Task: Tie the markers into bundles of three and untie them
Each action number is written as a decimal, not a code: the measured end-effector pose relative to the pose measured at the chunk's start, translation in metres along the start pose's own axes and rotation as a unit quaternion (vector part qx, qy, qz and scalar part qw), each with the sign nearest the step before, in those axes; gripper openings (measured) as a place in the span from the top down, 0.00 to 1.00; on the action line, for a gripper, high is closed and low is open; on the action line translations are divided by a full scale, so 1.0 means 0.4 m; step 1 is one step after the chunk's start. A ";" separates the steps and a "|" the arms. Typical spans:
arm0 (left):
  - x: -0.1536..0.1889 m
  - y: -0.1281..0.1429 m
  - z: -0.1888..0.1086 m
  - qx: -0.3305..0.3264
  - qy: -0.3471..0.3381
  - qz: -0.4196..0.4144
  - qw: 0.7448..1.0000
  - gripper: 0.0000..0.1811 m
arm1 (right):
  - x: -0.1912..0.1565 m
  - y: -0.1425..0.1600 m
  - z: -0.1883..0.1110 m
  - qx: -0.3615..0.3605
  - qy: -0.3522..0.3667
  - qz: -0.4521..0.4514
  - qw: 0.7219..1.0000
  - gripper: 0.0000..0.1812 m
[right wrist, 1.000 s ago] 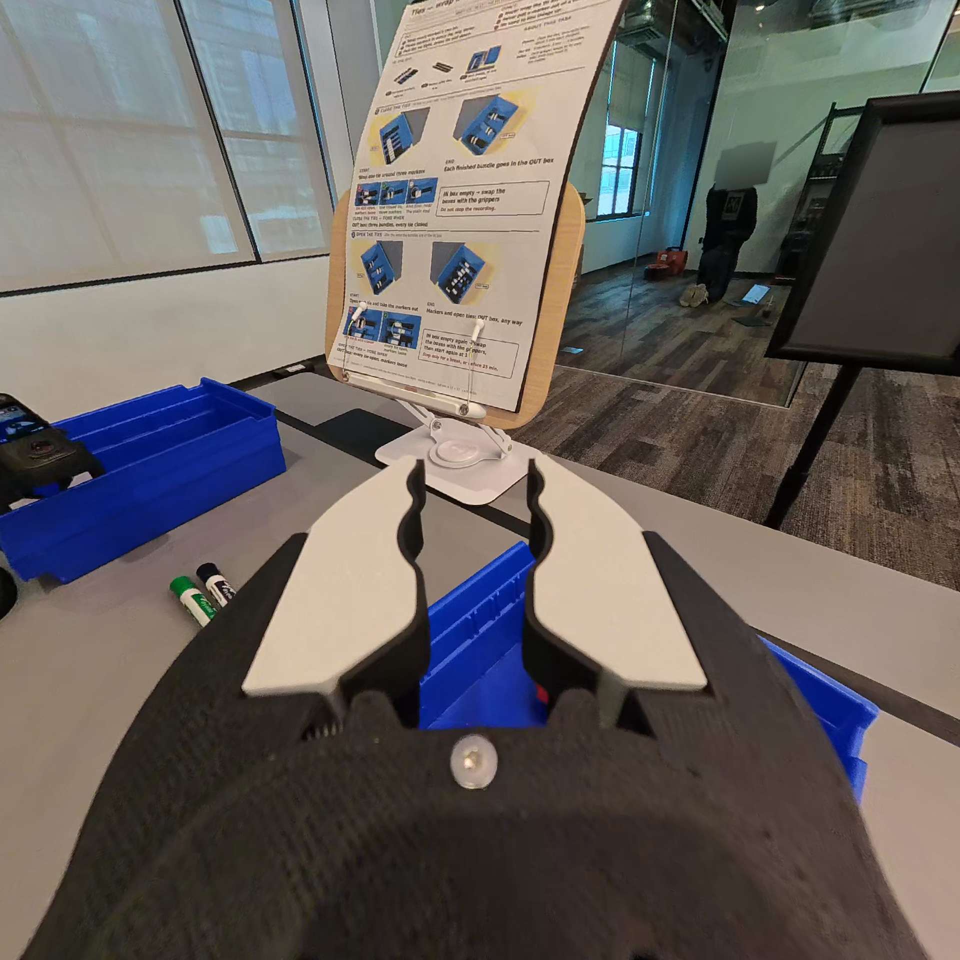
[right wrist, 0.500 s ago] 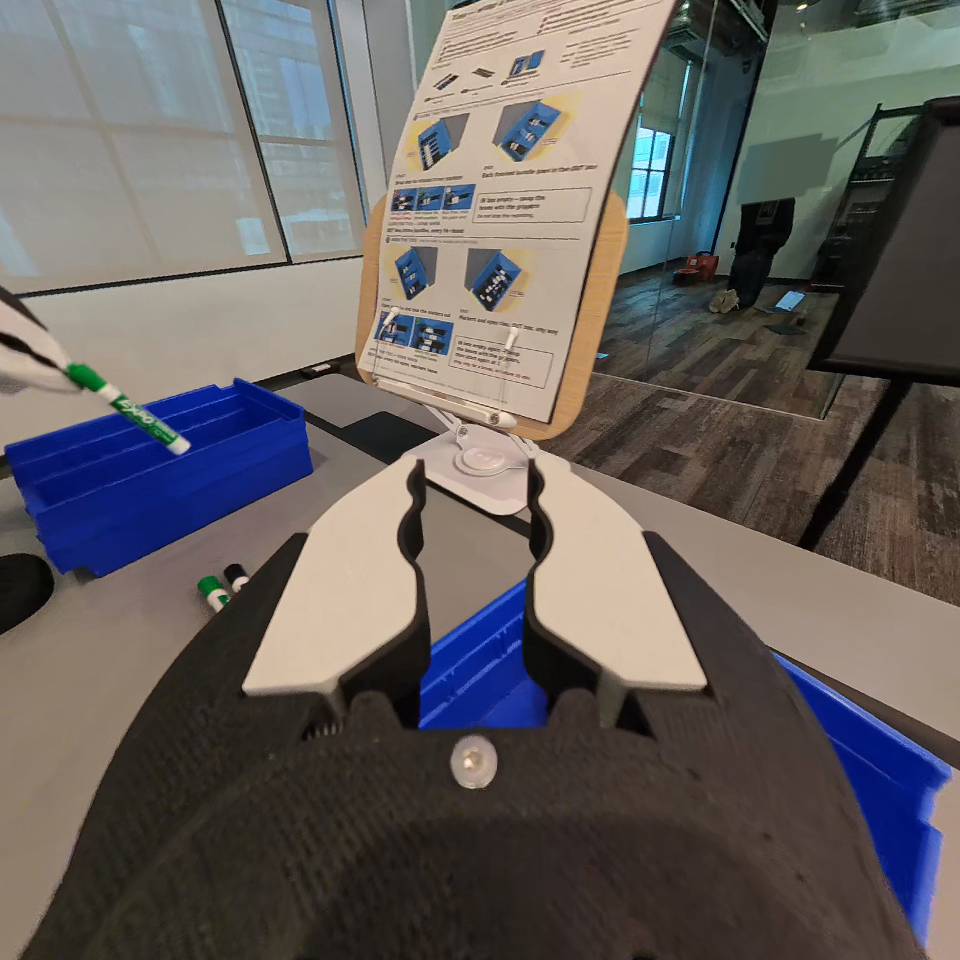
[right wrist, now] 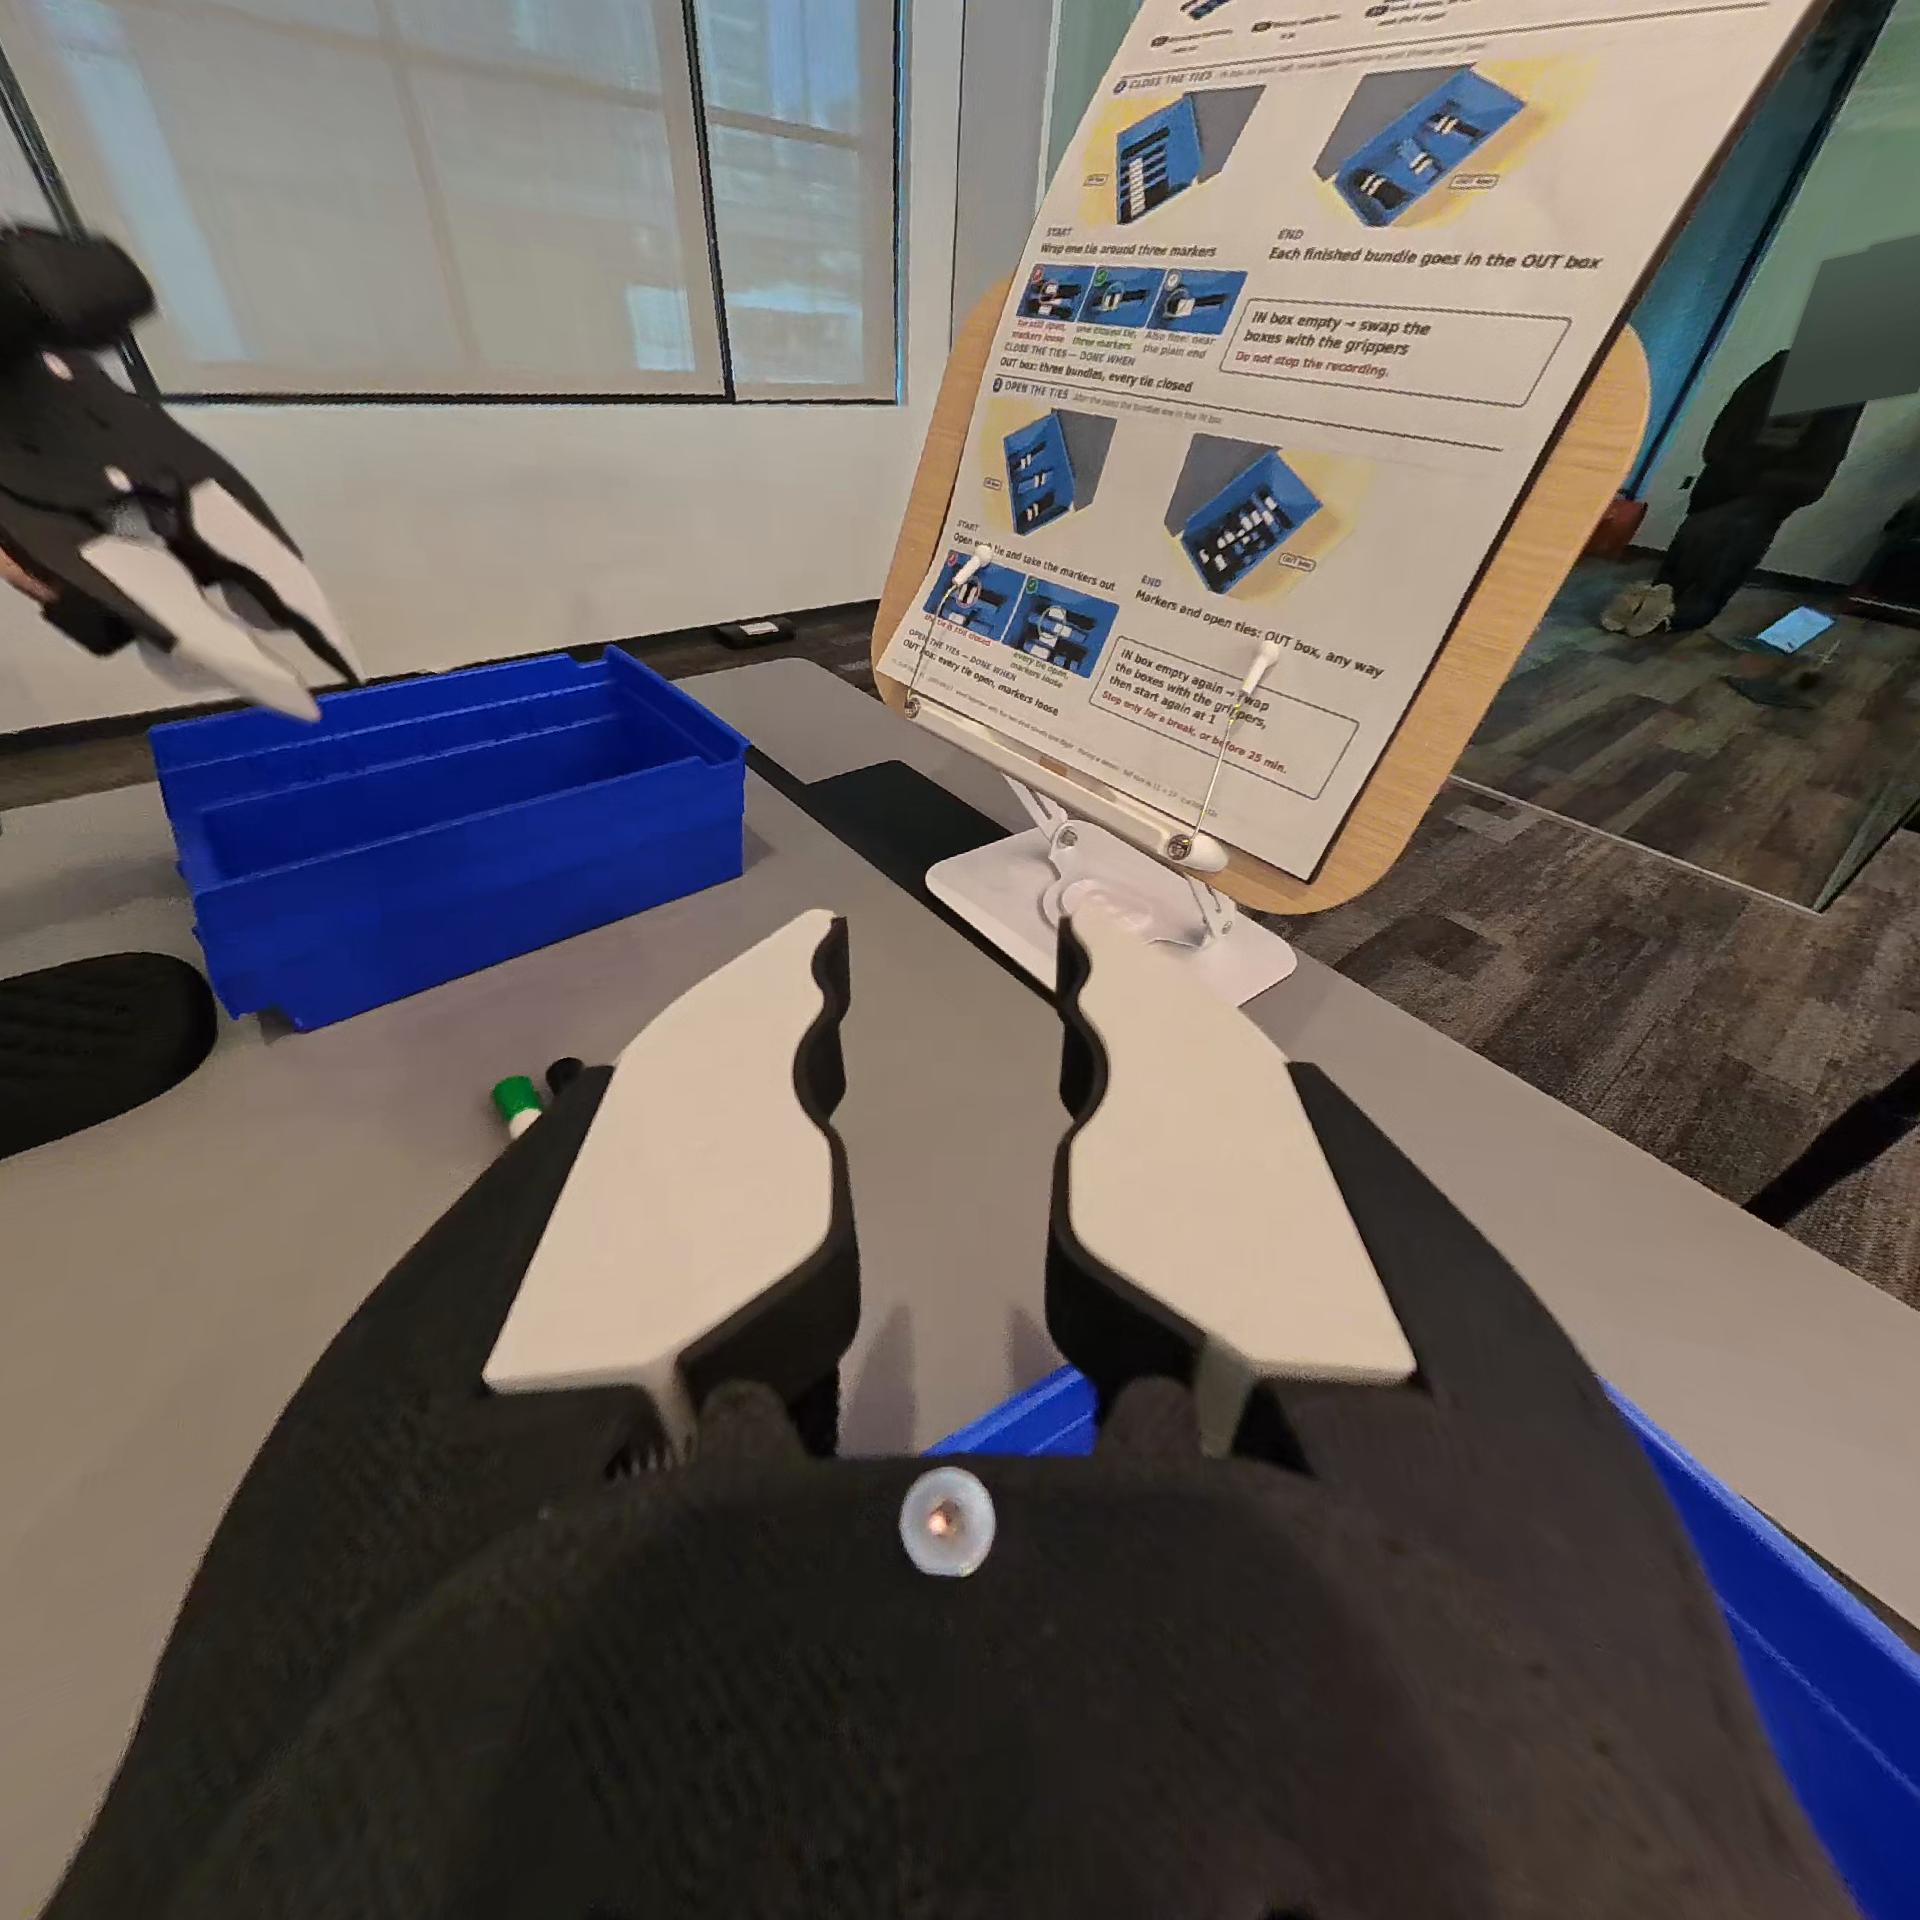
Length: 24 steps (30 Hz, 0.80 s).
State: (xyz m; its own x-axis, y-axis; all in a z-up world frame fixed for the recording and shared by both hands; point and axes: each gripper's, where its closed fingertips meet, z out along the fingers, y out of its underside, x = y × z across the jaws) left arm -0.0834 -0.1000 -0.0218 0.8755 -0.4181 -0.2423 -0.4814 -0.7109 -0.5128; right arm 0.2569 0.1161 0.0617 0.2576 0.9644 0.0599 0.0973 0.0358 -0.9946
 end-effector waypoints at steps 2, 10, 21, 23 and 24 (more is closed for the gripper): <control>0.031 0.086 0.042 -0.051 0.052 0.020 0.997 0.82 | 0.005 0.002 -0.003 0.001 -0.002 0.009 1.000 0.78; 0.076 0.255 0.240 -0.191 0.089 0.138 0.968 0.70 | 0.031 0.016 -0.012 -0.004 0.012 0.017 1.000 0.78; 0.104 0.277 0.258 -0.203 0.155 0.088 0.963 0.89 | 0.062 0.036 -0.029 -0.009 0.027 0.030 0.999 0.78; 0.080 0.254 0.235 -0.178 0.137 0.073 0.972 0.89 | 0.061 0.036 -0.028 -0.009 0.026 0.031 0.999 0.78; 0.064 0.230 0.216 -0.155 0.125 0.061 0.978 0.90 | 0.060 0.035 -0.027 -0.008 0.025 0.030 0.999 0.78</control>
State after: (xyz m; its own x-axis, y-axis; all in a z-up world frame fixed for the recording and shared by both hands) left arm -0.1015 -0.1273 -0.1463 0.7914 -0.6085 -0.0582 -0.6057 -0.7677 -0.2094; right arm 0.2749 0.1368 0.0501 0.3114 0.9503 0.0048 0.0962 -0.0265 -0.9950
